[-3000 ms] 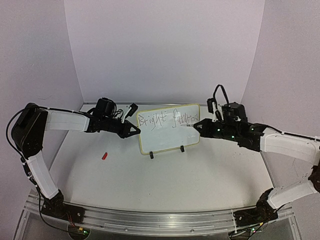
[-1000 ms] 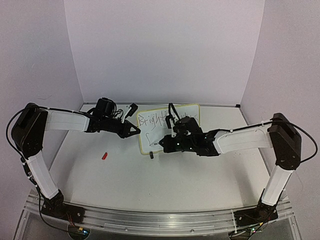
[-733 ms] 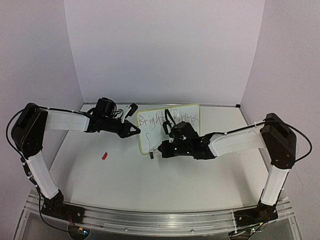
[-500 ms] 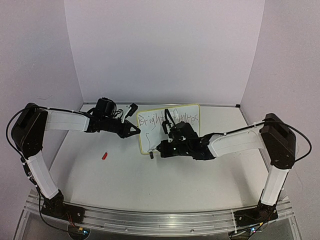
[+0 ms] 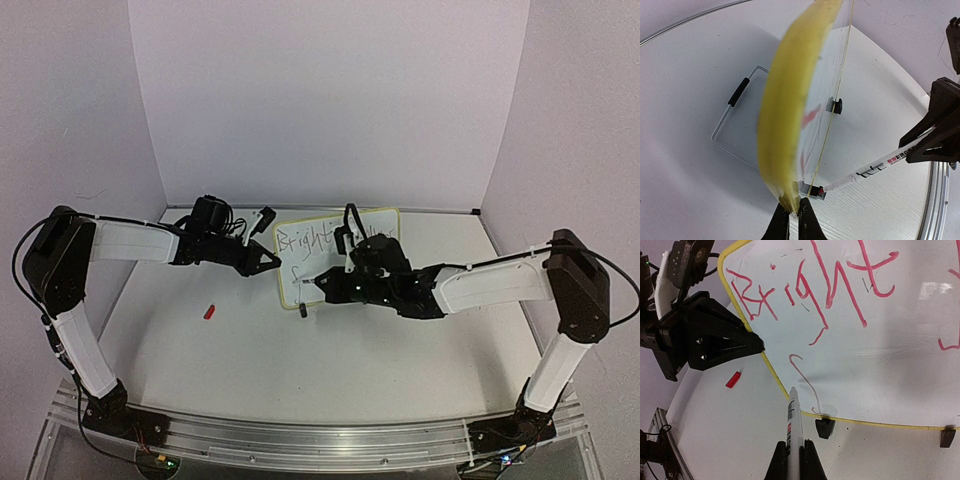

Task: Write a sentence on the whiteboard

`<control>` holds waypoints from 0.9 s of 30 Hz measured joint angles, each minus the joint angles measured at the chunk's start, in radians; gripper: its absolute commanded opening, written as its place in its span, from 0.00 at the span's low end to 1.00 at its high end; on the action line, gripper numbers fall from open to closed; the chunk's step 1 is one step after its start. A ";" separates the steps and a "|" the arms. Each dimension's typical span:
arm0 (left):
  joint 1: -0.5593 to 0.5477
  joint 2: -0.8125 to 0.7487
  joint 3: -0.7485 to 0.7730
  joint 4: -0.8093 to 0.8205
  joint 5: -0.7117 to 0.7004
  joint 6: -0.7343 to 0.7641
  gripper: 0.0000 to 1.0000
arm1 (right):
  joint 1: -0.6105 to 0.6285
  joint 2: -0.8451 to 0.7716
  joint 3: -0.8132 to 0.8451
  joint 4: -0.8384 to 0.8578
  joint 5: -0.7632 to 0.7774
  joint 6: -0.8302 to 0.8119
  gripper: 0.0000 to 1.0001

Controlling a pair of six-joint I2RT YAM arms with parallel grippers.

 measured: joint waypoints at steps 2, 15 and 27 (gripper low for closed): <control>0.000 0.000 0.000 0.000 0.000 0.000 0.00 | 0.000 0.003 0.000 0.001 -0.004 0.000 0.00; 0.000 0.000 0.000 0.000 0.000 0.000 0.00 | 0.000 0.033 0.004 0.001 0.034 0.001 0.00; 0.000 0.000 0.000 0.000 0.000 0.000 0.00 | 0.006 0.031 0.003 -0.007 0.100 0.008 0.00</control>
